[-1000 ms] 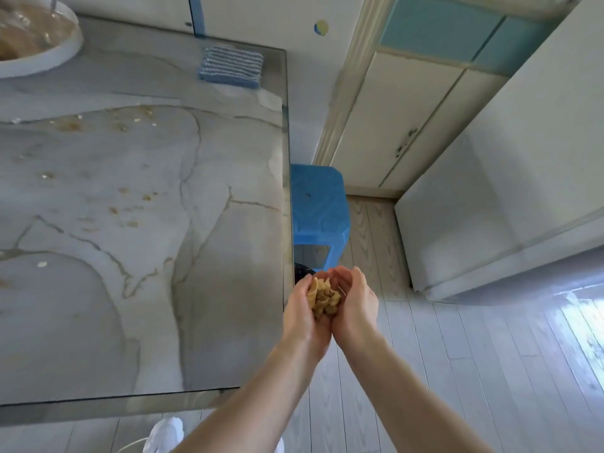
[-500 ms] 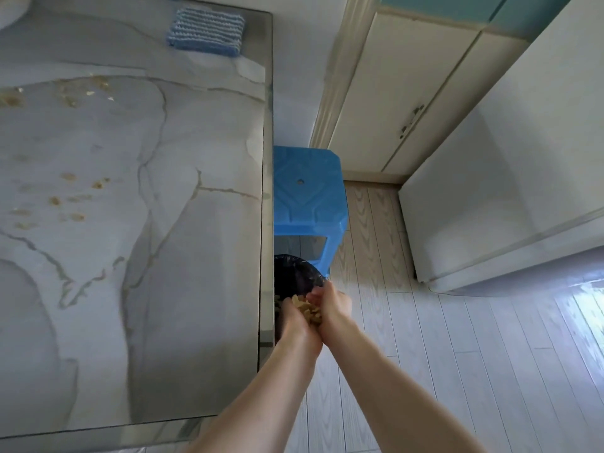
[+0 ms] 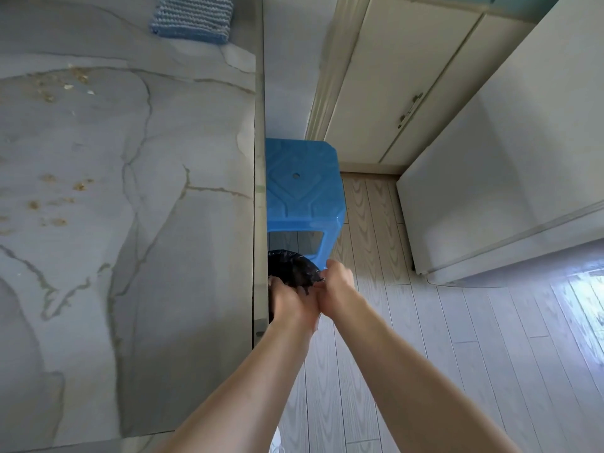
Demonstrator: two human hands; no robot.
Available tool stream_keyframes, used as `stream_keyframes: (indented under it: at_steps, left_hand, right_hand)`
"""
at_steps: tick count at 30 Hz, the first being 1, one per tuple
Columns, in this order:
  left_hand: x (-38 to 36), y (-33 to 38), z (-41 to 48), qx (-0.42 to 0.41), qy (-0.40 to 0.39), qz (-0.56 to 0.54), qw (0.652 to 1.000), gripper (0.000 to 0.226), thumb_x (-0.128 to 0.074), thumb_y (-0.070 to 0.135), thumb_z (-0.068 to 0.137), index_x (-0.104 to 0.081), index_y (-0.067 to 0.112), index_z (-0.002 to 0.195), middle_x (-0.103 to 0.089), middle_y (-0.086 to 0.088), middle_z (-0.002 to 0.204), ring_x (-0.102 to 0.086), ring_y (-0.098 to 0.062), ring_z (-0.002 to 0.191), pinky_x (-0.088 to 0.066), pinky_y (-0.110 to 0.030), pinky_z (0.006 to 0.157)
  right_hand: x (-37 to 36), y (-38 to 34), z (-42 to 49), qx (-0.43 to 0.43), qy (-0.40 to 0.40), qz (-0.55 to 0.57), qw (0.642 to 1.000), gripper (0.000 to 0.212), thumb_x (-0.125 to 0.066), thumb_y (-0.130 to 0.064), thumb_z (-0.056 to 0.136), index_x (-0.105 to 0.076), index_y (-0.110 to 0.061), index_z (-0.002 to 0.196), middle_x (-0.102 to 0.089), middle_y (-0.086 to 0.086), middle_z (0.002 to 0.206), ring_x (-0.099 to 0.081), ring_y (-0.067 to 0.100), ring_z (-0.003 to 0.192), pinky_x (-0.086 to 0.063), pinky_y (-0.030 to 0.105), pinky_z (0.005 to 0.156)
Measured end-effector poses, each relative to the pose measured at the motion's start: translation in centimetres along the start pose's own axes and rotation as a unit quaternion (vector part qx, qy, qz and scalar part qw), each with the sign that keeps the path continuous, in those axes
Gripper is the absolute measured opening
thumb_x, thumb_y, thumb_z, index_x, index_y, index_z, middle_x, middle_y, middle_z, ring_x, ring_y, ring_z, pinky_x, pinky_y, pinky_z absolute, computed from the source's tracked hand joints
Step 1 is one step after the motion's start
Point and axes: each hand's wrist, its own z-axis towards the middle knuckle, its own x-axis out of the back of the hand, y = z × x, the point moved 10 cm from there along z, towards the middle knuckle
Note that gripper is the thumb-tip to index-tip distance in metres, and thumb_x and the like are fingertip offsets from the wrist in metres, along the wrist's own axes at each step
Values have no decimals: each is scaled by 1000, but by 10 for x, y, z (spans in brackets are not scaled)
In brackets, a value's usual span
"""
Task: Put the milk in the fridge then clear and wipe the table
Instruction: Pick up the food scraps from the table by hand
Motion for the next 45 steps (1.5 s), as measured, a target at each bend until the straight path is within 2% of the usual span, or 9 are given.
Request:
stream_keyframes:
  at_steps: [6,11,17,25,29,32,34,39,45]
  left_hand:
    - [-21,1,-11,22,-47,-82,995,54,-28,48,94,-41,14,134,-39,-9,145,-31,-27,136,-21,-36,111]
    - [-13,8,-18,0,19,53,998,61,-20,46,97,-24,6,144,-26,-13,151,-27,-29,139,-23,-40,112]
    - [-28,5,-11,33,-62,-48,996,54,-30,46,94,-40,12,135,-52,-12,124,-40,-27,128,-27,-36,107]
    - [-37,14,-44,11,-87,50,995,50,-29,43,97,-42,10,132,-56,-11,98,-55,-23,87,-36,-30,86]
    - [-40,35,-60,-1,-89,118,989,33,-29,36,99,-50,10,104,-55,-8,87,-53,-16,73,-42,-24,64]
    - [-43,60,-79,-18,-97,143,985,30,-28,36,99,-49,14,101,-53,-7,103,-53,-14,83,-42,-27,78]
    - [-41,82,-92,-39,-101,173,979,42,-28,38,99,-42,10,128,-49,-8,119,-52,-16,105,-32,-31,103]
    - [-41,153,-132,-112,-108,206,966,60,-28,40,98,-15,4,145,-15,-13,154,-19,-21,142,-12,-37,115]
    - [-36,240,-161,-182,-97,218,954,55,-28,37,99,-28,2,141,-31,-14,149,-30,-25,138,-20,-36,113]
  right_hand:
    - [-6,2,8,-14,-18,-26,999,12,-37,-11,90,-47,-7,86,-40,5,63,-35,15,50,-30,19,36]
    - [-11,-1,10,-11,-26,-30,999,19,-40,-22,92,-51,-7,97,-45,5,67,-42,15,59,-36,25,53]
    - [-11,1,12,-31,-21,18,999,29,-41,-35,91,-53,-9,91,-44,6,71,-38,16,59,-33,26,56]
    - [-6,-8,-17,-37,-28,31,998,38,-42,-31,93,-52,-3,116,-57,9,83,-39,17,57,-34,26,44]
    - [-10,-13,-41,-29,-50,67,996,29,-38,-23,92,-51,-3,108,-61,15,94,-38,18,54,-31,23,44]
    - [-18,-22,-68,-24,-85,76,993,27,-35,-21,94,-49,-7,113,-61,21,109,-62,34,95,-51,32,84]
    - [-22,-26,-83,-27,-95,63,993,29,-34,-18,96,-48,-3,116,-47,27,134,-46,39,125,-34,41,109]
    - [-52,-42,-124,-16,-156,52,986,39,-34,-18,98,-40,3,130,-46,22,136,-45,33,127,-33,39,105]
    - [-94,-60,-165,-6,-188,30,982,27,-41,-8,94,-49,3,117,-56,20,115,-54,32,115,-39,35,96]
